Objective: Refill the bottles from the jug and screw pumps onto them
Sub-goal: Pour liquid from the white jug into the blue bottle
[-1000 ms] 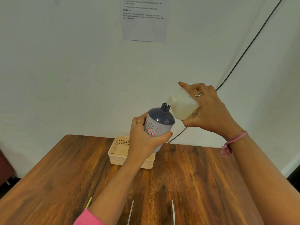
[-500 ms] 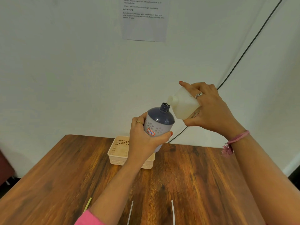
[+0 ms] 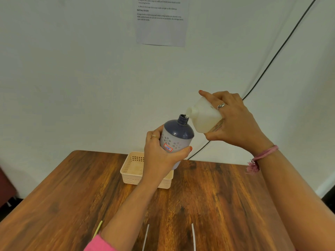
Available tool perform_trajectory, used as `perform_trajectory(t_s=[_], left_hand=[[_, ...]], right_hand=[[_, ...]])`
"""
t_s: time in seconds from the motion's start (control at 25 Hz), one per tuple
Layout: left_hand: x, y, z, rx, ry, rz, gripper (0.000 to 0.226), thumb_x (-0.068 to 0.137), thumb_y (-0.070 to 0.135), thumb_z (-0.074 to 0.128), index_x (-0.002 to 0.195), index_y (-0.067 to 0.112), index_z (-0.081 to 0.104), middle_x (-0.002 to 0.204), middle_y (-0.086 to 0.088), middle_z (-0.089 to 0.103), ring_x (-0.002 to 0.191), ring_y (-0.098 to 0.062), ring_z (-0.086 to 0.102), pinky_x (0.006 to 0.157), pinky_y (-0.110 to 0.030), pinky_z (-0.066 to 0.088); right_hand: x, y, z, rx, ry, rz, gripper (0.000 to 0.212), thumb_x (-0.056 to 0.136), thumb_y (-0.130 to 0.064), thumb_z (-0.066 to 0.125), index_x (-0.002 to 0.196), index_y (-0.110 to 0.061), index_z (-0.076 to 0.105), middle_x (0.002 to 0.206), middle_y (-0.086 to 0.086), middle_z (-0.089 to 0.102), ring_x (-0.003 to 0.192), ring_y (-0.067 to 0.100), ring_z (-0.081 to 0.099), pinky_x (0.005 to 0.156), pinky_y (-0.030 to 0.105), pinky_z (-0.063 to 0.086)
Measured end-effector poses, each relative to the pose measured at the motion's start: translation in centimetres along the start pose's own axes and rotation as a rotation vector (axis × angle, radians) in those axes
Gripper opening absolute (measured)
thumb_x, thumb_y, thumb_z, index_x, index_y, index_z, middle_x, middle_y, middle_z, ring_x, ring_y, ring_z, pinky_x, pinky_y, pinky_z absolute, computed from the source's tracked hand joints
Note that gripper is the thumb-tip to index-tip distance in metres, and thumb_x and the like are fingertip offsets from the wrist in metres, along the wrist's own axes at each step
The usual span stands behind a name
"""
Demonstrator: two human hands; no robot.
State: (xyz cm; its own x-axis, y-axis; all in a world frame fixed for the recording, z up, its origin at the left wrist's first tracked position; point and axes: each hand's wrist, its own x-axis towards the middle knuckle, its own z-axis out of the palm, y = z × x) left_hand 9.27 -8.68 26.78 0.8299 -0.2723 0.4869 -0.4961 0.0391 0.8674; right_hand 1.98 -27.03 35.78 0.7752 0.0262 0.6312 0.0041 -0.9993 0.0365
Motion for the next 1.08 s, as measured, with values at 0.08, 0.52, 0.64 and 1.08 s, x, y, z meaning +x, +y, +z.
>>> perform_trajectory(t_s=[0.08,0.52,0.64,1.08], left_hand=[[0.02,-0.08,0.0,0.003,-0.001,-0.002,0.074,0.059,0.024,0.089,0.115,0.037,0.042,0.102,0.019,0.043,0.093,0.008,0.051,0.066,0.0,0.043],[-0.02,-0.34,0.12,0.018,-0.004,0.017,0.072,0.058,0.028,0.09,0.104,0.05,0.039,0.103,0.019,0.044,0.094,0.021,0.046,0.067,0.0,0.043],[-0.03,-0.33,0.17,0.021,0.001,0.005,0.073,0.058,0.028,0.09,0.104,0.05,0.038,0.103,0.019,0.044,0.093,0.022,0.045,0.066,0.0,0.043],[-0.19,-0.53,0.43,0.011,0.001,0.004,0.073,0.058,0.028,0.09,0.107,0.05,0.04,0.106,0.015,0.046,0.095,0.015,0.048,0.067,-0.001,0.043]], right_hand=[[0.0,-0.04,0.03,-0.006,0.003,-0.003,0.106,0.054,-0.03,0.083,0.147,-0.026,0.031,0.122,0.008,0.05,0.109,0.027,0.041,0.075,0.034,0.04],[0.07,0.0,-0.18,-0.02,0.004,-0.012,0.105,0.055,-0.03,0.083,0.146,-0.025,0.032,0.122,0.009,0.05,0.108,0.027,0.041,0.079,0.037,0.043],[0.08,0.12,-0.12,-0.019,0.01,-0.016,0.105,0.054,-0.029,0.082,0.146,-0.026,0.032,0.122,0.008,0.05,0.108,0.026,0.04,0.078,0.034,0.04],[0.03,0.31,0.06,-0.026,0.006,-0.019,0.104,0.055,-0.029,0.083,0.146,-0.025,0.032,0.123,0.009,0.05,0.109,0.028,0.041,0.081,0.036,0.042]])
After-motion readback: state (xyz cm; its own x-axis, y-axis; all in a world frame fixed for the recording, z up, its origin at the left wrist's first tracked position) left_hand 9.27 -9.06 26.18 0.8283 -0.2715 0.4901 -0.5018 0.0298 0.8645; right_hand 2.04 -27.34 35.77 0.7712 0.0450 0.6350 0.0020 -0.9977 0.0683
